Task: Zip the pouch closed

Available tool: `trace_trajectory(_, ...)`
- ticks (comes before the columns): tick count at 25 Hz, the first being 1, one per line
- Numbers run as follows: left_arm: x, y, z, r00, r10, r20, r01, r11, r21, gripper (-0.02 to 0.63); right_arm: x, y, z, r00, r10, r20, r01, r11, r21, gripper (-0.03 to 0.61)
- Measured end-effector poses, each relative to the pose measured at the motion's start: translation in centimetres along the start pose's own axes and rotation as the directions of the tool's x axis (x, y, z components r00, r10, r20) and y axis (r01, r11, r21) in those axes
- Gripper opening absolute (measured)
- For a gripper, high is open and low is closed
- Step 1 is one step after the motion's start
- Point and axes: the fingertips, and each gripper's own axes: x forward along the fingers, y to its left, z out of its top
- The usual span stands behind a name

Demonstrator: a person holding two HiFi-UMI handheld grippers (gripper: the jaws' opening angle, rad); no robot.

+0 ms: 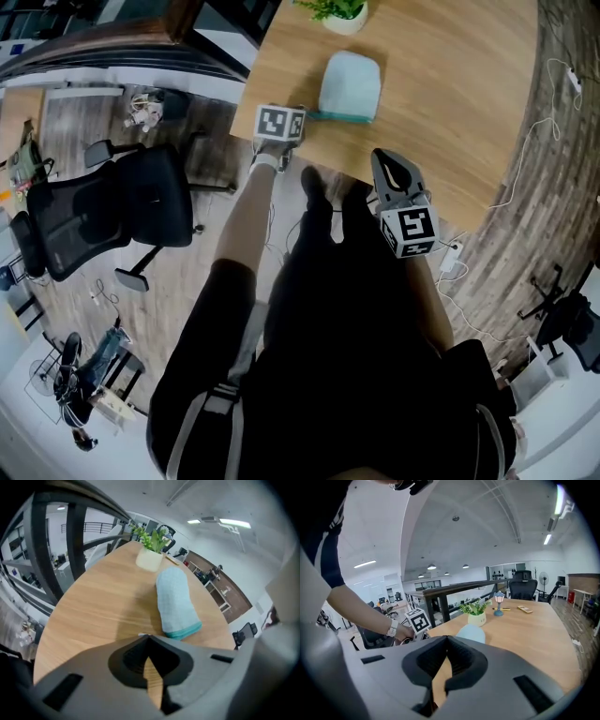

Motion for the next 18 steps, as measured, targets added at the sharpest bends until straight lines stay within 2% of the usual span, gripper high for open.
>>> trace_trajectory(4,0.4,0.2,0.1,0.993,-0.112,-0.048,0.107,0.990,-0.091,-0.002,2.7,1.1,-1.7,0.997,0.028,-0.073,-0.031,0.999,-0.041,0.014)
trace_trajectory(7,0.6,0.3,-0.1,0.971,-0.198,-0.137,0.178,0.973,-0.150,-0.002,6.9,3.0,-4.6,0.982,0.061,-0.180,-0.086,0.987,-0.135,0.014)
trace_trajectory(9,0.8,0.4,-0.2,0.949,-0.232,-0.212,0.197,0.965,-0.175,-0.002,10.5,4.5,-6.9,0.965,0.085,-0.250,-0.140,0.967,-0.214,0.014)
trace_trajectory(11,1.0,0.4,-0.2,0.926,-0.241,-0.291,0.199,0.966,-0.165,-0.002,13.9,5.6,-8.9,0.942,0.099,-0.321,-0.196,0.938,-0.286,0.014)
trace_trajectory(14,1.0,0.1,0.0,0.902,-0.200,-0.383,0.191,0.980,-0.062,-0.002,17.4,6.0,-10.5,0.914,0.094,-0.394,-0.253,0.893,-0.373,0.015)
trace_trajectory(16,1.0,-0.1,-0.1,0.895,-0.181,-0.407,0.189,0.982,-0.022,-0.002,18.4,5.7,-11.6,0.893,0.090,-0.441,-0.284,0.873,-0.397,0.015)
trace_trajectory(18,1.0,-0.2,0.0,0.892,-0.195,-0.408,0.198,0.980,-0.034,-0.002,19.0,5.1,-12.0,0.884,0.079,-0.460,-0.292,0.863,-0.412,0.015)
